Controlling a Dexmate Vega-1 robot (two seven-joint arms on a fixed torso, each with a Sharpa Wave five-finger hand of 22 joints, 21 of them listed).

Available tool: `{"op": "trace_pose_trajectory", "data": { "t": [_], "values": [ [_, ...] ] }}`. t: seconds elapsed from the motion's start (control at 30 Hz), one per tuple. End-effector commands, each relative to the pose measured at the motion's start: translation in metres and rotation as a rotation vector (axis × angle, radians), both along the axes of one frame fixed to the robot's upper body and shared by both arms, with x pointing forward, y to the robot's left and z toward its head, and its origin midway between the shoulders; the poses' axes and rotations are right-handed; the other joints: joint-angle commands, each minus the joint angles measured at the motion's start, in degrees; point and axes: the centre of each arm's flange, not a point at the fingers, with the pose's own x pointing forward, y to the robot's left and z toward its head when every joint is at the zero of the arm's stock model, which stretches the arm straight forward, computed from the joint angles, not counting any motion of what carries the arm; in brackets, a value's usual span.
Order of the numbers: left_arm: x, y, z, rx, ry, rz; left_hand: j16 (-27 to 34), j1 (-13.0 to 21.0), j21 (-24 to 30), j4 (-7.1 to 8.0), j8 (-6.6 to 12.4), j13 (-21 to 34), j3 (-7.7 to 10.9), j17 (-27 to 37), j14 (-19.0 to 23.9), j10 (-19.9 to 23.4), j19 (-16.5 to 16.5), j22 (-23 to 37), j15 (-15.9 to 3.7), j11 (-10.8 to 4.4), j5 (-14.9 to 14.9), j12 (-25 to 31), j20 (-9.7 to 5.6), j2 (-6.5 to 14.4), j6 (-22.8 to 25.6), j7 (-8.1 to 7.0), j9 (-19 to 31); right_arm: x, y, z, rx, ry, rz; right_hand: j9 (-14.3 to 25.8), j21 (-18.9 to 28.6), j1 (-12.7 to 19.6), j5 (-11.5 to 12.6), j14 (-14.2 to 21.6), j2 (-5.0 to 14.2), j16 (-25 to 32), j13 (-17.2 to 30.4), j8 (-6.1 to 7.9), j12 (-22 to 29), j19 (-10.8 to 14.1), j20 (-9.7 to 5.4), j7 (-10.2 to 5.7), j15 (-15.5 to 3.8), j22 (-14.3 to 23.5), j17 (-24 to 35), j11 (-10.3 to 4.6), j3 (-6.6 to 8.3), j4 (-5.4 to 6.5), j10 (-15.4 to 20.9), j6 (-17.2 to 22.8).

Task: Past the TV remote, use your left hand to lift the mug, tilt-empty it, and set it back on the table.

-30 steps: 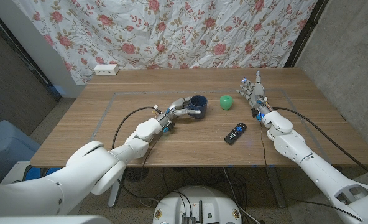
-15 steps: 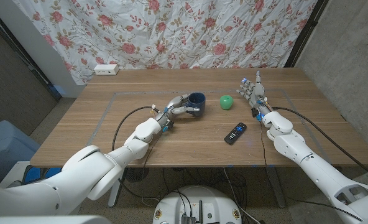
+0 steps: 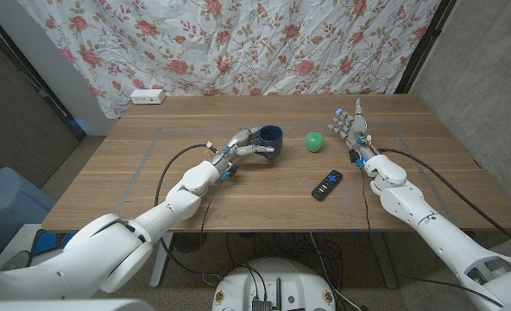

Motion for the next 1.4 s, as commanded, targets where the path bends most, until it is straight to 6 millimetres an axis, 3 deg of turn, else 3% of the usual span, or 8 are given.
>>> {"op": "trace_pose_trajectory", "data": {
  "t": [0.03, 1.4],
  "values": [
    [-0.016, 0.013, 0.018, 0.053, -0.026, 0.033, 0.4, 4.4, 0.3, 0.13, 0.74, 0.5, -0.42, 0.2, 0.8, 2.5, 0.5, 0.2, -3.73, -1.98, 0.3, 0.5, -0.32, 5.4, 1.5, -0.23, 0.2, 0.0, 0.0, 0.0, 0.0, -0.001, 0.0, 0.3, 0.3, -0.5, 0.3, 0.4, 2.87, 0.3, 0.3, 0.29, 0.3, 0.3, -0.11, -0.06, -0.25, 0.1, 0.2, -0.15, 0.01, 0.39, 0.1, 0.4],
    [-0.053, 0.042, 0.056, 0.273, -0.034, 0.154, 1.8, 4.5, 0.4, 0.35, 3.01, 2.6, -3.31, 1.0, 2.2, 4.6, 1.6, 0.4, -3.77, -2.21, 0.7, 1.4, 0.07, 7.3, 2.7, 0.11, 0.7, 0.0, 0.0, 0.0, 0.0, -0.001, 0.0, 0.3, 0.3, -0.5, 0.3, 0.4, 2.88, 0.3, 0.3, 0.29, 0.4, 0.3, -0.16, -0.09, -0.29, 0.1, 0.2, -0.13, 0.01, 0.39, 0.2, 0.4]
  ]
}}
